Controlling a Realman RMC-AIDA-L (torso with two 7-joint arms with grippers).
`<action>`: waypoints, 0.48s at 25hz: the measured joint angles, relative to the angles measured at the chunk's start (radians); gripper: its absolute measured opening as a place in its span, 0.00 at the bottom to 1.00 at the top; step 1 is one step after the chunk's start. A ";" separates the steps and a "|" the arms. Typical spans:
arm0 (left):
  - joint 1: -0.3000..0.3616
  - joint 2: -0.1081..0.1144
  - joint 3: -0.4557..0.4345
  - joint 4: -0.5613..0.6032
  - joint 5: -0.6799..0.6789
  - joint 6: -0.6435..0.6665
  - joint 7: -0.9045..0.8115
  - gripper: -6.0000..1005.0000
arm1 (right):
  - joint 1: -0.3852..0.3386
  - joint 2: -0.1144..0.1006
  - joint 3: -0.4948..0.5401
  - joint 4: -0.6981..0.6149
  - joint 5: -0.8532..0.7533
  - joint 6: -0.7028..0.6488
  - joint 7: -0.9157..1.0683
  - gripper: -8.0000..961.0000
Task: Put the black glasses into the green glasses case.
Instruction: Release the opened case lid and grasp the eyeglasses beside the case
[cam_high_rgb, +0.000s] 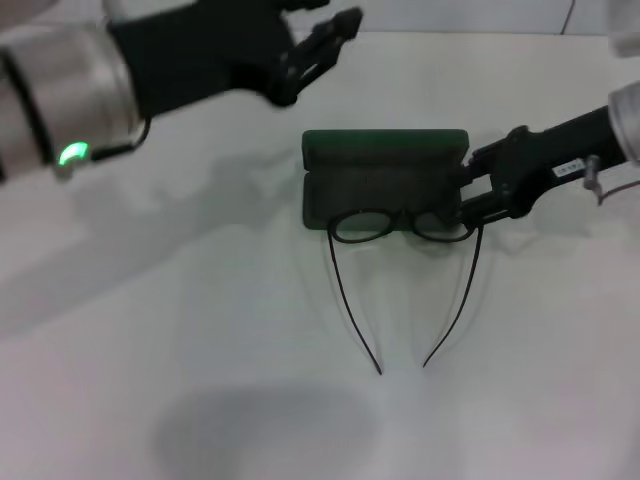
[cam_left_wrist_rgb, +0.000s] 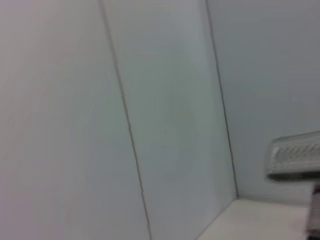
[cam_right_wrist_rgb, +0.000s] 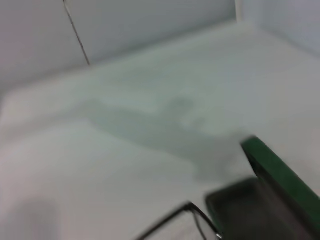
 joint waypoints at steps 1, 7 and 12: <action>0.027 0.000 -0.008 -0.041 -0.068 0.019 0.065 0.37 | 0.022 0.007 0.000 0.002 -0.051 0.016 0.025 0.62; 0.091 0.001 -0.074 -0.297 -0.313 0.182 0.363 0.32 | 0.172 0.075 0.001 0.042 -0.300 0.060 0.126 0.63; 0.040 0.002 -0.212 -0.601 -0.457 0.410 0.494 0.32 | 0.235 0.124 0.003 0.055 -0.415 0.064 0.161 0.63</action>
